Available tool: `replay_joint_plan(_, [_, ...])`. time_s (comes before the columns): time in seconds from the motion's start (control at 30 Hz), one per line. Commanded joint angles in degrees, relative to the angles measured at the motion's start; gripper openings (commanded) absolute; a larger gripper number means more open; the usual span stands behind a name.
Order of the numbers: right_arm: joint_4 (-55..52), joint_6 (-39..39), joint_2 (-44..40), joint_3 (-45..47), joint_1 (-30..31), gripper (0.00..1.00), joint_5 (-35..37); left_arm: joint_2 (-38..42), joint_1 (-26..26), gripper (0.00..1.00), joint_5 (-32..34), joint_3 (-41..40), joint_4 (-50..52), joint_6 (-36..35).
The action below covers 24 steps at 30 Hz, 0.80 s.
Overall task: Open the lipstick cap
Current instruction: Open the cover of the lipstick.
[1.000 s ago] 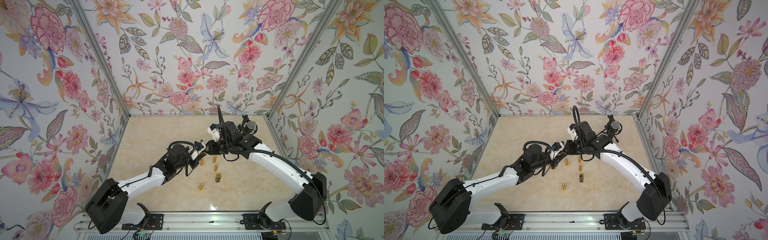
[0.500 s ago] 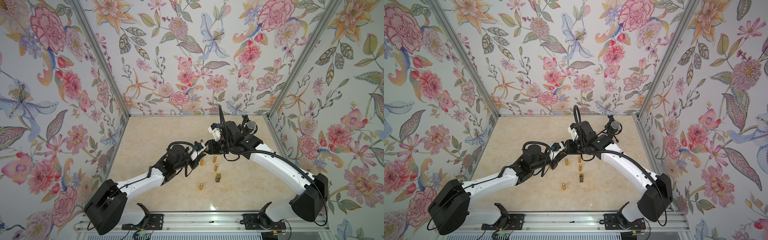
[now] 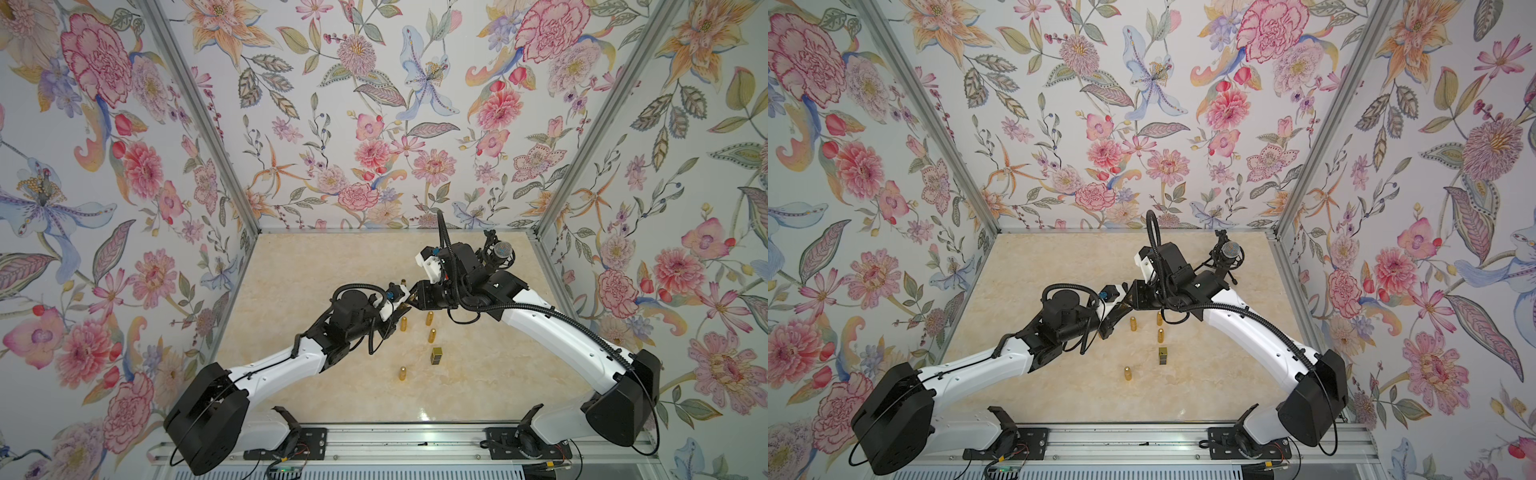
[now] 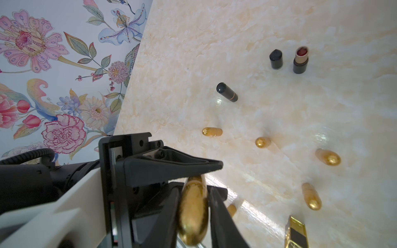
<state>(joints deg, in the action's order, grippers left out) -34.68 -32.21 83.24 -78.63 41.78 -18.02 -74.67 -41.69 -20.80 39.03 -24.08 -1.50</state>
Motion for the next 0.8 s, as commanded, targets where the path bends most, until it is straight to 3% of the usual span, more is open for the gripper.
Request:
replay_joint_plan(0.0, [0.29,0.13,-0.27,0.07,0.16,0.24,0.33,1.46,-0.55,0.09,1.46,-0.33,0.39,0.53])
replay_joint_plan(0.77, [0.24,-0.77,-3.03,-1.75,-4.24,0.2,-3.69,2.23,-0.56,0.09,2.67,-2.35,2.46,0.84])
